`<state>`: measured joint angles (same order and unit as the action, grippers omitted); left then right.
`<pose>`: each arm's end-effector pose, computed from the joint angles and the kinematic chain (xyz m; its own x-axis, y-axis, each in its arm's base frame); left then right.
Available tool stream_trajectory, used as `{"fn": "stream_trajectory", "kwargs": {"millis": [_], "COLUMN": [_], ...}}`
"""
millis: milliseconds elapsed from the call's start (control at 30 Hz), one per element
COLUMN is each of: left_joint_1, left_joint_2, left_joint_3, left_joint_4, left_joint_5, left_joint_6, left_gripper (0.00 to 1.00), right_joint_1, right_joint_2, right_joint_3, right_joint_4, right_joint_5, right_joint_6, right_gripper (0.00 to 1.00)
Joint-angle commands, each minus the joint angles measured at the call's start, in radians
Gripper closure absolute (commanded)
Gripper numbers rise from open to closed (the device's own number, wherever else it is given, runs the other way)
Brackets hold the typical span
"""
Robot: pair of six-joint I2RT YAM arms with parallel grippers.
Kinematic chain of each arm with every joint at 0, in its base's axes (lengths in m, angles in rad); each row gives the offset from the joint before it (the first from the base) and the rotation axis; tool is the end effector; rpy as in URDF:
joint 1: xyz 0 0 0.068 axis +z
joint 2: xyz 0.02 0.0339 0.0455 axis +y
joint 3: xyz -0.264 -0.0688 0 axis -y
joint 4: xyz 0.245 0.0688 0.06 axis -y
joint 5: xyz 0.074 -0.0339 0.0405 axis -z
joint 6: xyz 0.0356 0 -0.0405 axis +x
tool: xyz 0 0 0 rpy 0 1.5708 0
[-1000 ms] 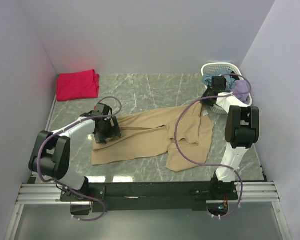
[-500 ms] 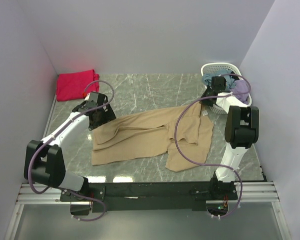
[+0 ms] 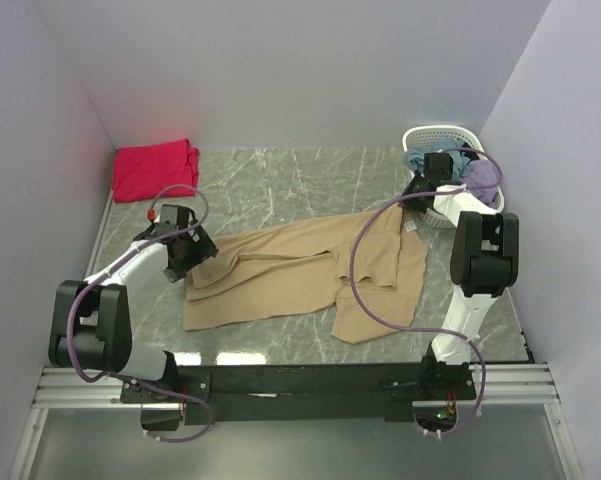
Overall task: Fold and stack the t-shirts
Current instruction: Fold the tshirt
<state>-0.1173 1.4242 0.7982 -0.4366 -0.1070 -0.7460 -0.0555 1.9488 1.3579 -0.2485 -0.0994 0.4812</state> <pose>0.2670 -0.0276 0.1842 -0.6811 -0.5992 -0.4207 -0.5413 0.7990 -0.2617 0.4269 -0.0202 0.1908 -0.6638 0.4981 -0.5579 0.3342 0.8649 0.3746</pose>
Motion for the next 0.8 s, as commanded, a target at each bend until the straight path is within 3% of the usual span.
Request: {"fn": "stream_trajectory", "kwargs": {"millis": [0, 567, 767], "left_joint_1": [0.024, 0.038, 0.038], "left_joint_2": [-0.010, 0.061, 0.058], "left_joint_3": [-0.020, -0.063, -0.080], "left_joint_4": [0.128, 0.212, 0.240], "left_joint_5": [0.082, 0.110, 0.112], "left_joint_6": [0.000, 0.000, -0.010], "left_gripper": [0.01, 0.01, 0.16], "right_joint_1": [-0.009, -0.009, -0.010], "right_joint_2": [-0.016, 0.001, 0.009], "right_joint_3": [0.027, 0.038, 0.038], "right_joint_4": [0.009, 0.000, 0.002], "right_joint_5": [-0.005, -0.008, -0.017], "right_joint_6": [-0.007, -0.010, -0.010], "right_gripper": [1.00, 1.00, 1.00]}}
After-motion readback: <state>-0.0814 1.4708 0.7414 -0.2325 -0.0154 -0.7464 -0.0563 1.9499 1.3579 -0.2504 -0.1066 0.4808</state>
